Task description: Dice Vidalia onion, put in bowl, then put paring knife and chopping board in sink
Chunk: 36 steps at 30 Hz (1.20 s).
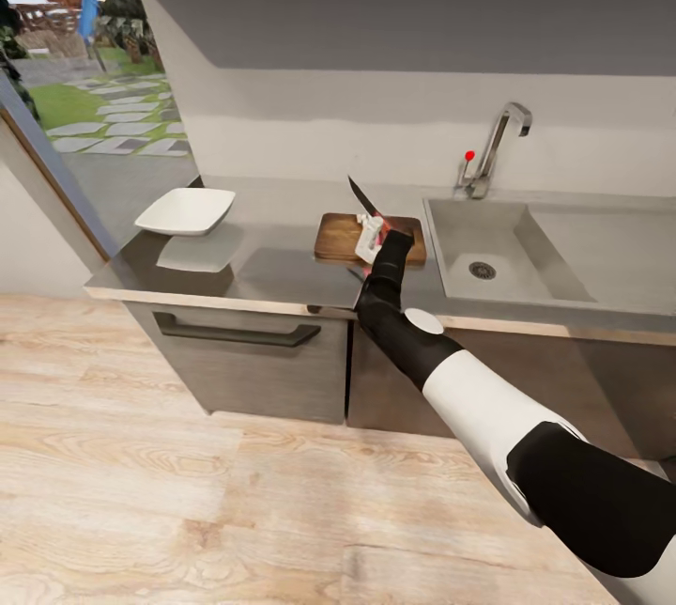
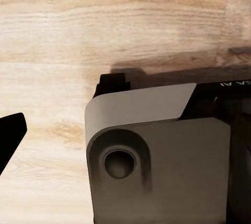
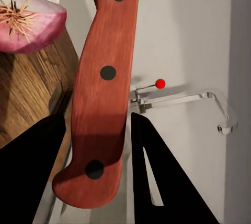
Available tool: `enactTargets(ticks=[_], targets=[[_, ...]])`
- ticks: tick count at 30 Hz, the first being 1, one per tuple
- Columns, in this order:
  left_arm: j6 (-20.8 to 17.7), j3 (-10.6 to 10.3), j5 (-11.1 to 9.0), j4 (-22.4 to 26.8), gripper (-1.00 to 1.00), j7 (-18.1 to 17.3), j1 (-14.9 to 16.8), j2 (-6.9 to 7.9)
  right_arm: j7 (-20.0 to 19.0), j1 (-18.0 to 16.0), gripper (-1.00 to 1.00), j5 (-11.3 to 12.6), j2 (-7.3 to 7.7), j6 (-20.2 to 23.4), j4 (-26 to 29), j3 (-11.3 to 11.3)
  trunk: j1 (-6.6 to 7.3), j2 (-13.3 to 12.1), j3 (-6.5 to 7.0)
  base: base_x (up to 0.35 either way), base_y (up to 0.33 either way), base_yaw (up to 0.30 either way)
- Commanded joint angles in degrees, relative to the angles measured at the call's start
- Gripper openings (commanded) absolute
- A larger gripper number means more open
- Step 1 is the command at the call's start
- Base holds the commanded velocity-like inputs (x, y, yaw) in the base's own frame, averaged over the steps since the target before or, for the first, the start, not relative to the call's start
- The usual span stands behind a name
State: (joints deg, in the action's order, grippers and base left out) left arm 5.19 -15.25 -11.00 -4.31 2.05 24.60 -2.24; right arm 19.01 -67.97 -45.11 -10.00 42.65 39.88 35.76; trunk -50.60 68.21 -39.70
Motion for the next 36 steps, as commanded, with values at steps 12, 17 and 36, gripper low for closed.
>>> enactTargets(ticks=[12,17,36], targets=[[0.4,-0.5,-0.5,-0.3,1.00,0.1,0.1,-0.08,0.1,-0.1,-1.00,-0.1,0.00,0.3,-5.4,0.3,0.00,0.0,-0.04,-0.008,0.000,0.000],[0.4,-0.5,-0.5,-0.3,1.00,0.1,0.1,-0.05,0.1,-0.1,-1.00,-0.1,0.00,0.2,-5.4,0.3,0.00,0.0,-0.04,-0.157,0.000,0.000],[0.4,-0.5,-0.5,-0.3,1.00,0.1,0.1,-0.05,-12.4,-0.1,-1.00,9.9,2.10,-5.0,16.4,-42.4,0.00,0.0,-0.04,-0.005,0.000,0.000]])
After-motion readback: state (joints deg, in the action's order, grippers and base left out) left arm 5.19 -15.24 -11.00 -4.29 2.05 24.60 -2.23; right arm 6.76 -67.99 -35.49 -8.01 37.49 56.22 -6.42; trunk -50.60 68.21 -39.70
